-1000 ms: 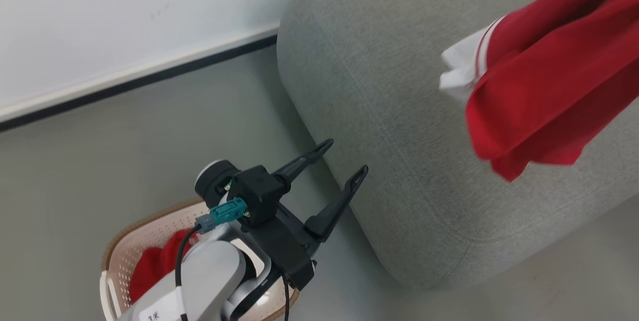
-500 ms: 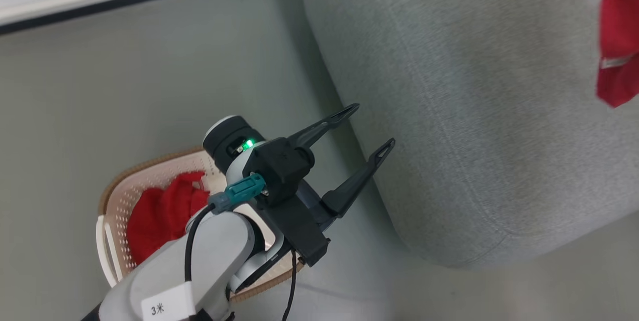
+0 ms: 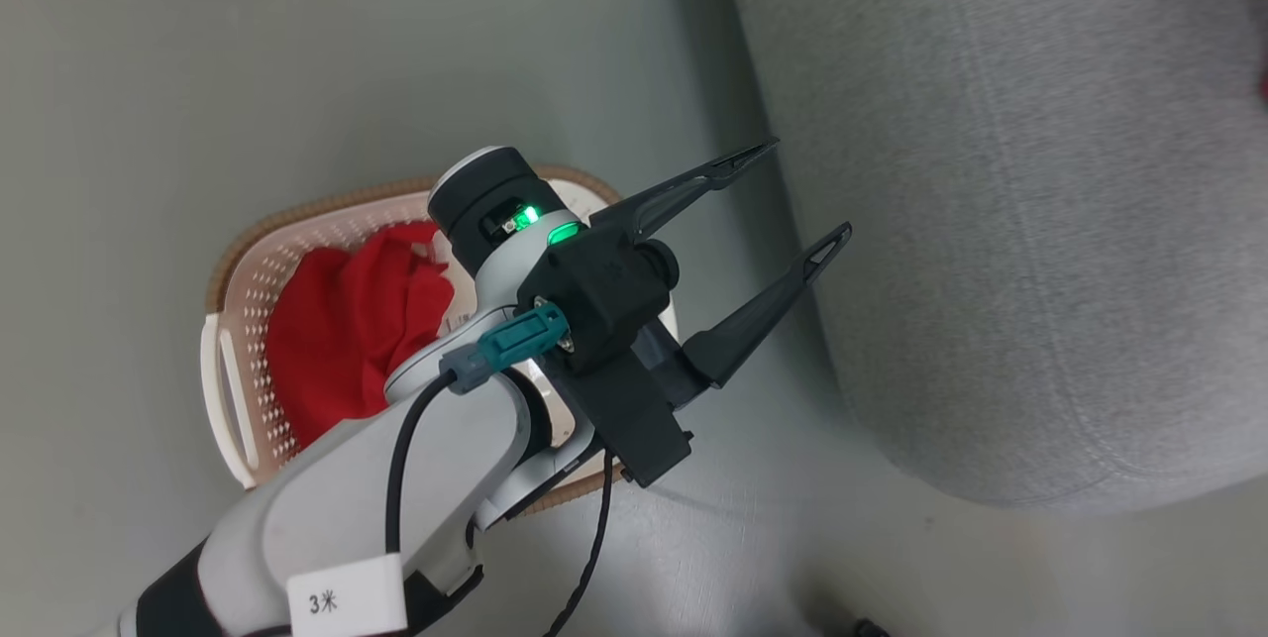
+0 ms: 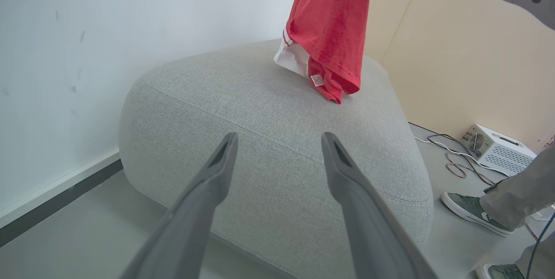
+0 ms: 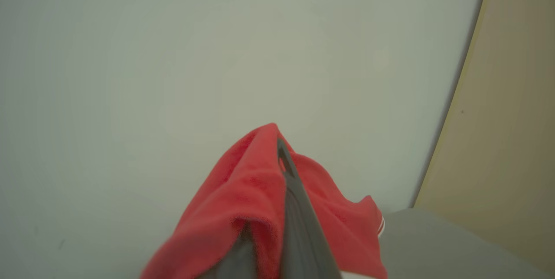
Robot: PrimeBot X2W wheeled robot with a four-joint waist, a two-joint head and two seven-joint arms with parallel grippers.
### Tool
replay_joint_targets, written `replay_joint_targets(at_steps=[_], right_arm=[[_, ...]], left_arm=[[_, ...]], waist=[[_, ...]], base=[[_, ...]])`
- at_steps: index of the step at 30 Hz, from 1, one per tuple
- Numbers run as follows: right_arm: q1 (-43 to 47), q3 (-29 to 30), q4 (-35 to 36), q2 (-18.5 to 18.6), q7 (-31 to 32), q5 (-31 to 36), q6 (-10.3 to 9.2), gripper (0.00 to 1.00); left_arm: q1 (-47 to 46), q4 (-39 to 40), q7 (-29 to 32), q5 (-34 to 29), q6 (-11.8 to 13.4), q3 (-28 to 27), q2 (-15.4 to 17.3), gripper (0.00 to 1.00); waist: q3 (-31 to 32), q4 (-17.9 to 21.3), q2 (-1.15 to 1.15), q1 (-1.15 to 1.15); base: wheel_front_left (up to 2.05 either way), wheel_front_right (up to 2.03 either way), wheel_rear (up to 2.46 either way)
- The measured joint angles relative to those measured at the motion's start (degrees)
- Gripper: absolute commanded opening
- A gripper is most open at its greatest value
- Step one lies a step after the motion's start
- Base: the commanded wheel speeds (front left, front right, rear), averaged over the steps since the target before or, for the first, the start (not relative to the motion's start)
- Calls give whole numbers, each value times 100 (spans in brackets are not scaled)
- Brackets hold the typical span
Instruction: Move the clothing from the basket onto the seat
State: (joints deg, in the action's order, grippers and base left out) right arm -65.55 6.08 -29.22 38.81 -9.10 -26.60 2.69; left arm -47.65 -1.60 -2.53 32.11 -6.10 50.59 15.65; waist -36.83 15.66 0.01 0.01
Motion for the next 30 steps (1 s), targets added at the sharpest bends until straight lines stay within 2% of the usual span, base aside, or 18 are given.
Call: replay_joint_targets(at_steps=[4,9,11,15,20,21,22,30], right_arm=[[6,-436,-368,-241,76,229,11,0],[31,-706,-960,-377,210,368,11,0],[120,-877,-1337,-432,416,432,100,0],[359,-1081,-1809,-554,808,432,193,0],[413,-1145,-2100,-553,976,449,224,0],[411,-1156,-2136,-554,1007,449,238,60],[411,-1174,-2167,-560,1007,449,247,100],[470,-1666,-2341,-791,1168,521,441,100]], left_arm=[[-96,-93,-11,0,-7,27,-33,100],[-127,-220,-112,0,-48,34,-11,100],[-127,-305,-169,0,-51,34,46,100],[-126,-385,-234,0,-52,38,58,100],[-119,-522,-327,2,-54,92,53,100],[-118,-550,-367,7,-54,102,53,100],[-117,-579,-372,8,-54,112,52,100],[-46,-931,-625,60,-98,152,44,100]], waist=[[-240,-142,1,0],[-382,-336,0,0],[-396,-392,0,0],[-330,-377,0,-2],[-210,-335,-1,-2],[-180,-326,0,-2],[-147,-317,-1,-2],[220,-245,-1,-2]], base=[[0,0,0],[0,0,0],[0,0,0],[0,0,0],[0,0,0],[0,0,0],[0,0,0],[0,0,0]])
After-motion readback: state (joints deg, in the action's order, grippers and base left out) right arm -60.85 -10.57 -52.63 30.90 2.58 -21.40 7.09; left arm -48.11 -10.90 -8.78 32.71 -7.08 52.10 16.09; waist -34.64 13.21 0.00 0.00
